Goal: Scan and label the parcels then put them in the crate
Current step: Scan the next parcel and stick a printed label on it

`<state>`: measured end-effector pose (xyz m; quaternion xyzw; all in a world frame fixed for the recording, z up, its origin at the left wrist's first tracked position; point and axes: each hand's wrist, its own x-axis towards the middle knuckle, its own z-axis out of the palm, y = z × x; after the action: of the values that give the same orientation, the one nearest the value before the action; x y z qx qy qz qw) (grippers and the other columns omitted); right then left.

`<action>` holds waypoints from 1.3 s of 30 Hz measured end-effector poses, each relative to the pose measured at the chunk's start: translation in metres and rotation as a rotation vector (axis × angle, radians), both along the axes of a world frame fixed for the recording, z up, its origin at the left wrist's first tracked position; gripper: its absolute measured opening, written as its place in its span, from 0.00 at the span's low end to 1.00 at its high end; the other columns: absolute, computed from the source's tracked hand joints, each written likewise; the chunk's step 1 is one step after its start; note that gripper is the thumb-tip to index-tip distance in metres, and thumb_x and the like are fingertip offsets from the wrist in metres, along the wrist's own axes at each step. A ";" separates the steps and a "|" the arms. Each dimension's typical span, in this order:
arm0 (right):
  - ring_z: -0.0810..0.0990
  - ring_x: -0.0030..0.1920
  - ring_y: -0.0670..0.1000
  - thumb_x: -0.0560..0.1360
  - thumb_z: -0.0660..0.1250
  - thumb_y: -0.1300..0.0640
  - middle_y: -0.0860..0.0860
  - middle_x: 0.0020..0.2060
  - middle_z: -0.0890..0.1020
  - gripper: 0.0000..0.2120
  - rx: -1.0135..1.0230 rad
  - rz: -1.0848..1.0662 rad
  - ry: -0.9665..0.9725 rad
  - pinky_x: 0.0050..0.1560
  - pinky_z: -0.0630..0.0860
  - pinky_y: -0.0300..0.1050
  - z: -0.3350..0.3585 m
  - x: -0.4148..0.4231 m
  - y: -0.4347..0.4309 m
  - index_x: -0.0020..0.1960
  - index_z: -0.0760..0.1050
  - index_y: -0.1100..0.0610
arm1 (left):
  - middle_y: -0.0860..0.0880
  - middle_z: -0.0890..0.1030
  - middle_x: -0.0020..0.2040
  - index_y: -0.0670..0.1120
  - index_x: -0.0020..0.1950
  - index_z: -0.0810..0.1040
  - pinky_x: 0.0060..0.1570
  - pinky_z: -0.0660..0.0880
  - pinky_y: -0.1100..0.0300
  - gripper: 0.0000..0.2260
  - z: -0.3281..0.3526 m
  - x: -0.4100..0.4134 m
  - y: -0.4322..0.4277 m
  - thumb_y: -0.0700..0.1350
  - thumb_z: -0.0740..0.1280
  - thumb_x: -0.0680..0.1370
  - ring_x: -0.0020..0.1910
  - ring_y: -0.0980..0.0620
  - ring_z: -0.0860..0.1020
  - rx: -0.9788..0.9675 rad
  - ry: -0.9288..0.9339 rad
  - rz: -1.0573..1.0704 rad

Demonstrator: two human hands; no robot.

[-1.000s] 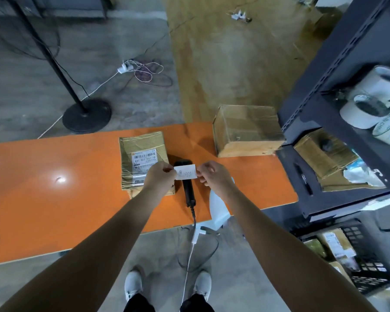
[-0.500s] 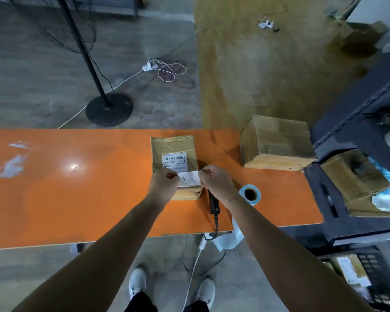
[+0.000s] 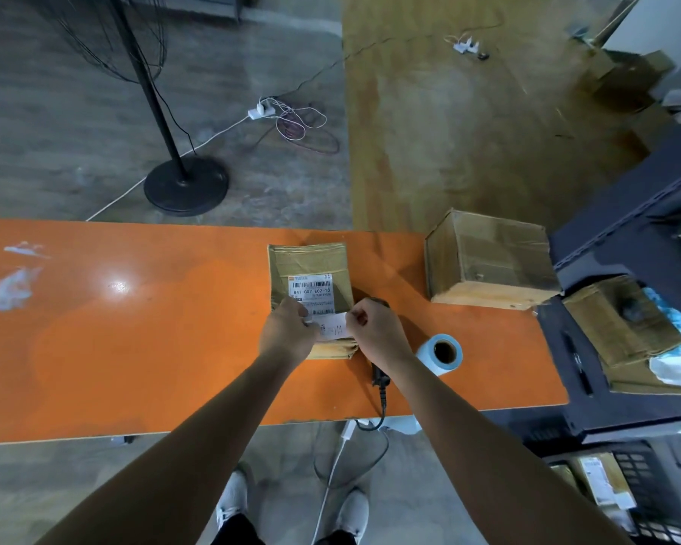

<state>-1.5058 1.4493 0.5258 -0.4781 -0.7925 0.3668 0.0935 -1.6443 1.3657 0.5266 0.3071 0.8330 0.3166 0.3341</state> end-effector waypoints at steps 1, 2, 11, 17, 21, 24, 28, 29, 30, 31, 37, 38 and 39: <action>0.78 0.38 0.45 0.80 0.63 0.56 0.47 0.37 0.78 0.06 0.013 0.003 -0.009 0.34 0.71 0.37 -0.001 -0.001 0.000 0.44 0.75 0.53 | 0.46 0.79 0.47 0.42 0.54 0.74 0.40 0.75 0.55 0.09 -0.001 0.001 0.000 0.40 0.67 0.74 0.46 0.45 0.78 -0.005 0.029 -0.012; 0.78 0.38 0.45 0.79 0.64 0.56 0.46 0.37 0.78 0.05 0.024 0.007 -0.018 0.34 0.72 0.37 -0.001 -0.001 0.000 0.44 0.74 0.52 | 0.47 0.79 0.47 0.43 0.53 0.74 0.41 0.76 0.54 0.08 -0.002 0.001 -0.001 0.41 0.67 0.75 0.45 0.44 0.78 -0.007 0.049 -0.021; 0.76 0.35 0.45 0.80 0.63 0.55 0.46 0.35 0.78 0.07 0.033 -0.006 -0.015 0.35 0.73 0.42 0.000 -0.015 0.012 0.44 0.76 0.53 | 0.47 0.78 0.48 0.44 0.56 0.72 0.42 0.77 0.52 0.09 -0.002 -0.010 0.010 0.42 0.65 0.76 0.45 0.45 0.78 0.022 0.082 -0.020; 0.74 0.41 0.55 0.78 0.64 0.63 0.50 0.31 0.72 0.14 0.181 0.028 0.042 0.52 0.74 0.47 0.006 -0.049 0.042 0.34 0.75 0.60 | 0.46 0.82 0.51 0.45 0.56 0.74 0.50 0.77 0.49 0.10 0.004 -0.044 0.044 0.43 0.67 0.76 0.50 0.44 0.79 0.062 0.149 -0.010; 0.74 0.41 0.51 0.77 0.65 0.63 0.51 0.31 0.77 0.15 0.213 -0.001 0.029 0.46 0.71 0.46 -0.008 -0.071 0.066 0.31 0.75 0.58 | 0.46 0.81 0.48 0.45 0.54 0.73 0.43 0.78 0.50 0.07 0.006 -0.058 0.062 0.43 0.66 0.77 0.46 0.44 0.79 0.060 0.244 -0.058; 0.73 0.49 0.49 0.79 0.63 0.59 0.53 0.46 0.75 0.11 0.193 -0.033 -0.036 0.40 0.67 0.40 -0.012 -0.077 0.073 0.38 0.73 0.54 | 0.46 0.81 0.47 0.45 0.54 0.74 0.38 0.74 0.54 0.06 0.005 -0.063 0.074 0.44 0.64 0.78 0.45 0.46 0.78 0.068 0.309 -0.058; 0.74 0.49 0.51 0.81 0.61 0.55 0.52 0.53 0.71 0.08 0.205 -0.050 -0.095 0.45 0.76 0.46 -0.016 -0.083 0.079 0.44 0.74 0.55 | 0.46 0.79 0.46 0.45 0.53 0.73 0.33 0.66 0.58 0.05 -0.001 -0.063 0.083 0.44 0.62 0.79 0.42 0.48 0.75 0.057 0.348 -0.061; 0.74 0.49 0.51 0.81 0.60 0.55 0.53 0.53 0.71 0.09 0.213 -0.056 -0.097 0.47 0.77 0.49 -0.016 -0.084 0.079 0.44 0.74 0.55 | 0.46 0.79 0.45 0.45 0.53 0.73 0.32 0.64 0.58 0.05 -0.003 -0.063 0.085 0.44 0.62 0.79 0.41 0.48 0.74 0.059 0.355 -0.060; 0.74 0.49 0.51 0.81 0.60 0.55 0.53 0.53 0.71 0.09 0.223 -0.061 -0.099 0.47 0.77 0.50 -0.016 -0.085 0.080 0.43 0.73 0.55 | 0.46 0.79 0.45 0.45 0.53 0.72 0.31 0.63 0.58 0.04 -0.005 -0.064 0.086 0.44 0.61 0.79 0.41 0.48 0.74 0.061 0.361 -0.054; 0.74 0.48 0.51 0.81 0.60 0.55 0.53 0.52 0.71 0.09 0.237 -0.066 -0.103 0.47 0.77 0.51 -0.016 -0.086 0.080 0.43 0.72 0.55 | 0.45 0.79 0.45 0.45 0.52 0.72 0.30 0.62 0.58 0.04 -0.006 -0.064 0.087 0.45 0.61 0.80 0.40 0.48 0.74 0.057 0.369 -0.048; 0.75 0.46 0.52 0.82 0.60 0.54 0.51 0.50 0.68 0.08 0.293 -0.071 -0.222 0.46 0.77 0.52 -0.013 -0.093 0.079 0.44 0.68 0.52 | 0.43 0.79 0.47 0.43 0.55 0.71 0.31 0.65 0.57 0.06 -0.008 -0.062 0.094 0.45 0.60 0.81 0.46 0.45 0.75 -0.010 0.440 -0.097; 0.75 0.46 0.52 0.81 0.60 0.54 0.51 0.51 0.69 0.07 0.303 -0.067 -0.235 0.47 0.77 0.52 -0.013 -0.094 0.079 0.44 0.68 0.53 | 0.42 0.78 0.49 0.42 0.55 0.71 0.36 0.69 0.56 0.08 -0.008 -0.062 0.094 0.45 0.61 0.80 0.51 0.44 0.75 -0.020 0.445 -0.112; 0.75 0.46 0.52 0.81 0.61 0.54 0.52 0.51 0.70 0.07 0.303 -0.072 -0.231 0.46 0.77 0.52 -0.014 -0.094 0.078 0.45 0.68 0.53 | 0.41 0.77 0.52 0.41 0.56 0.71 0.42 0.71 0.54 0.10 -0.008 -0.063 0.094 0.46 0.63 0.80 0.54 0.43 0.74 -0.032 0.445 -0.114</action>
<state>-1.5997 1.5278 0.5114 -0.5255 -0.8266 0.1824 0.0860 -1.7073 1.4598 0.5181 0.4105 0.8723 0.2084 0.1646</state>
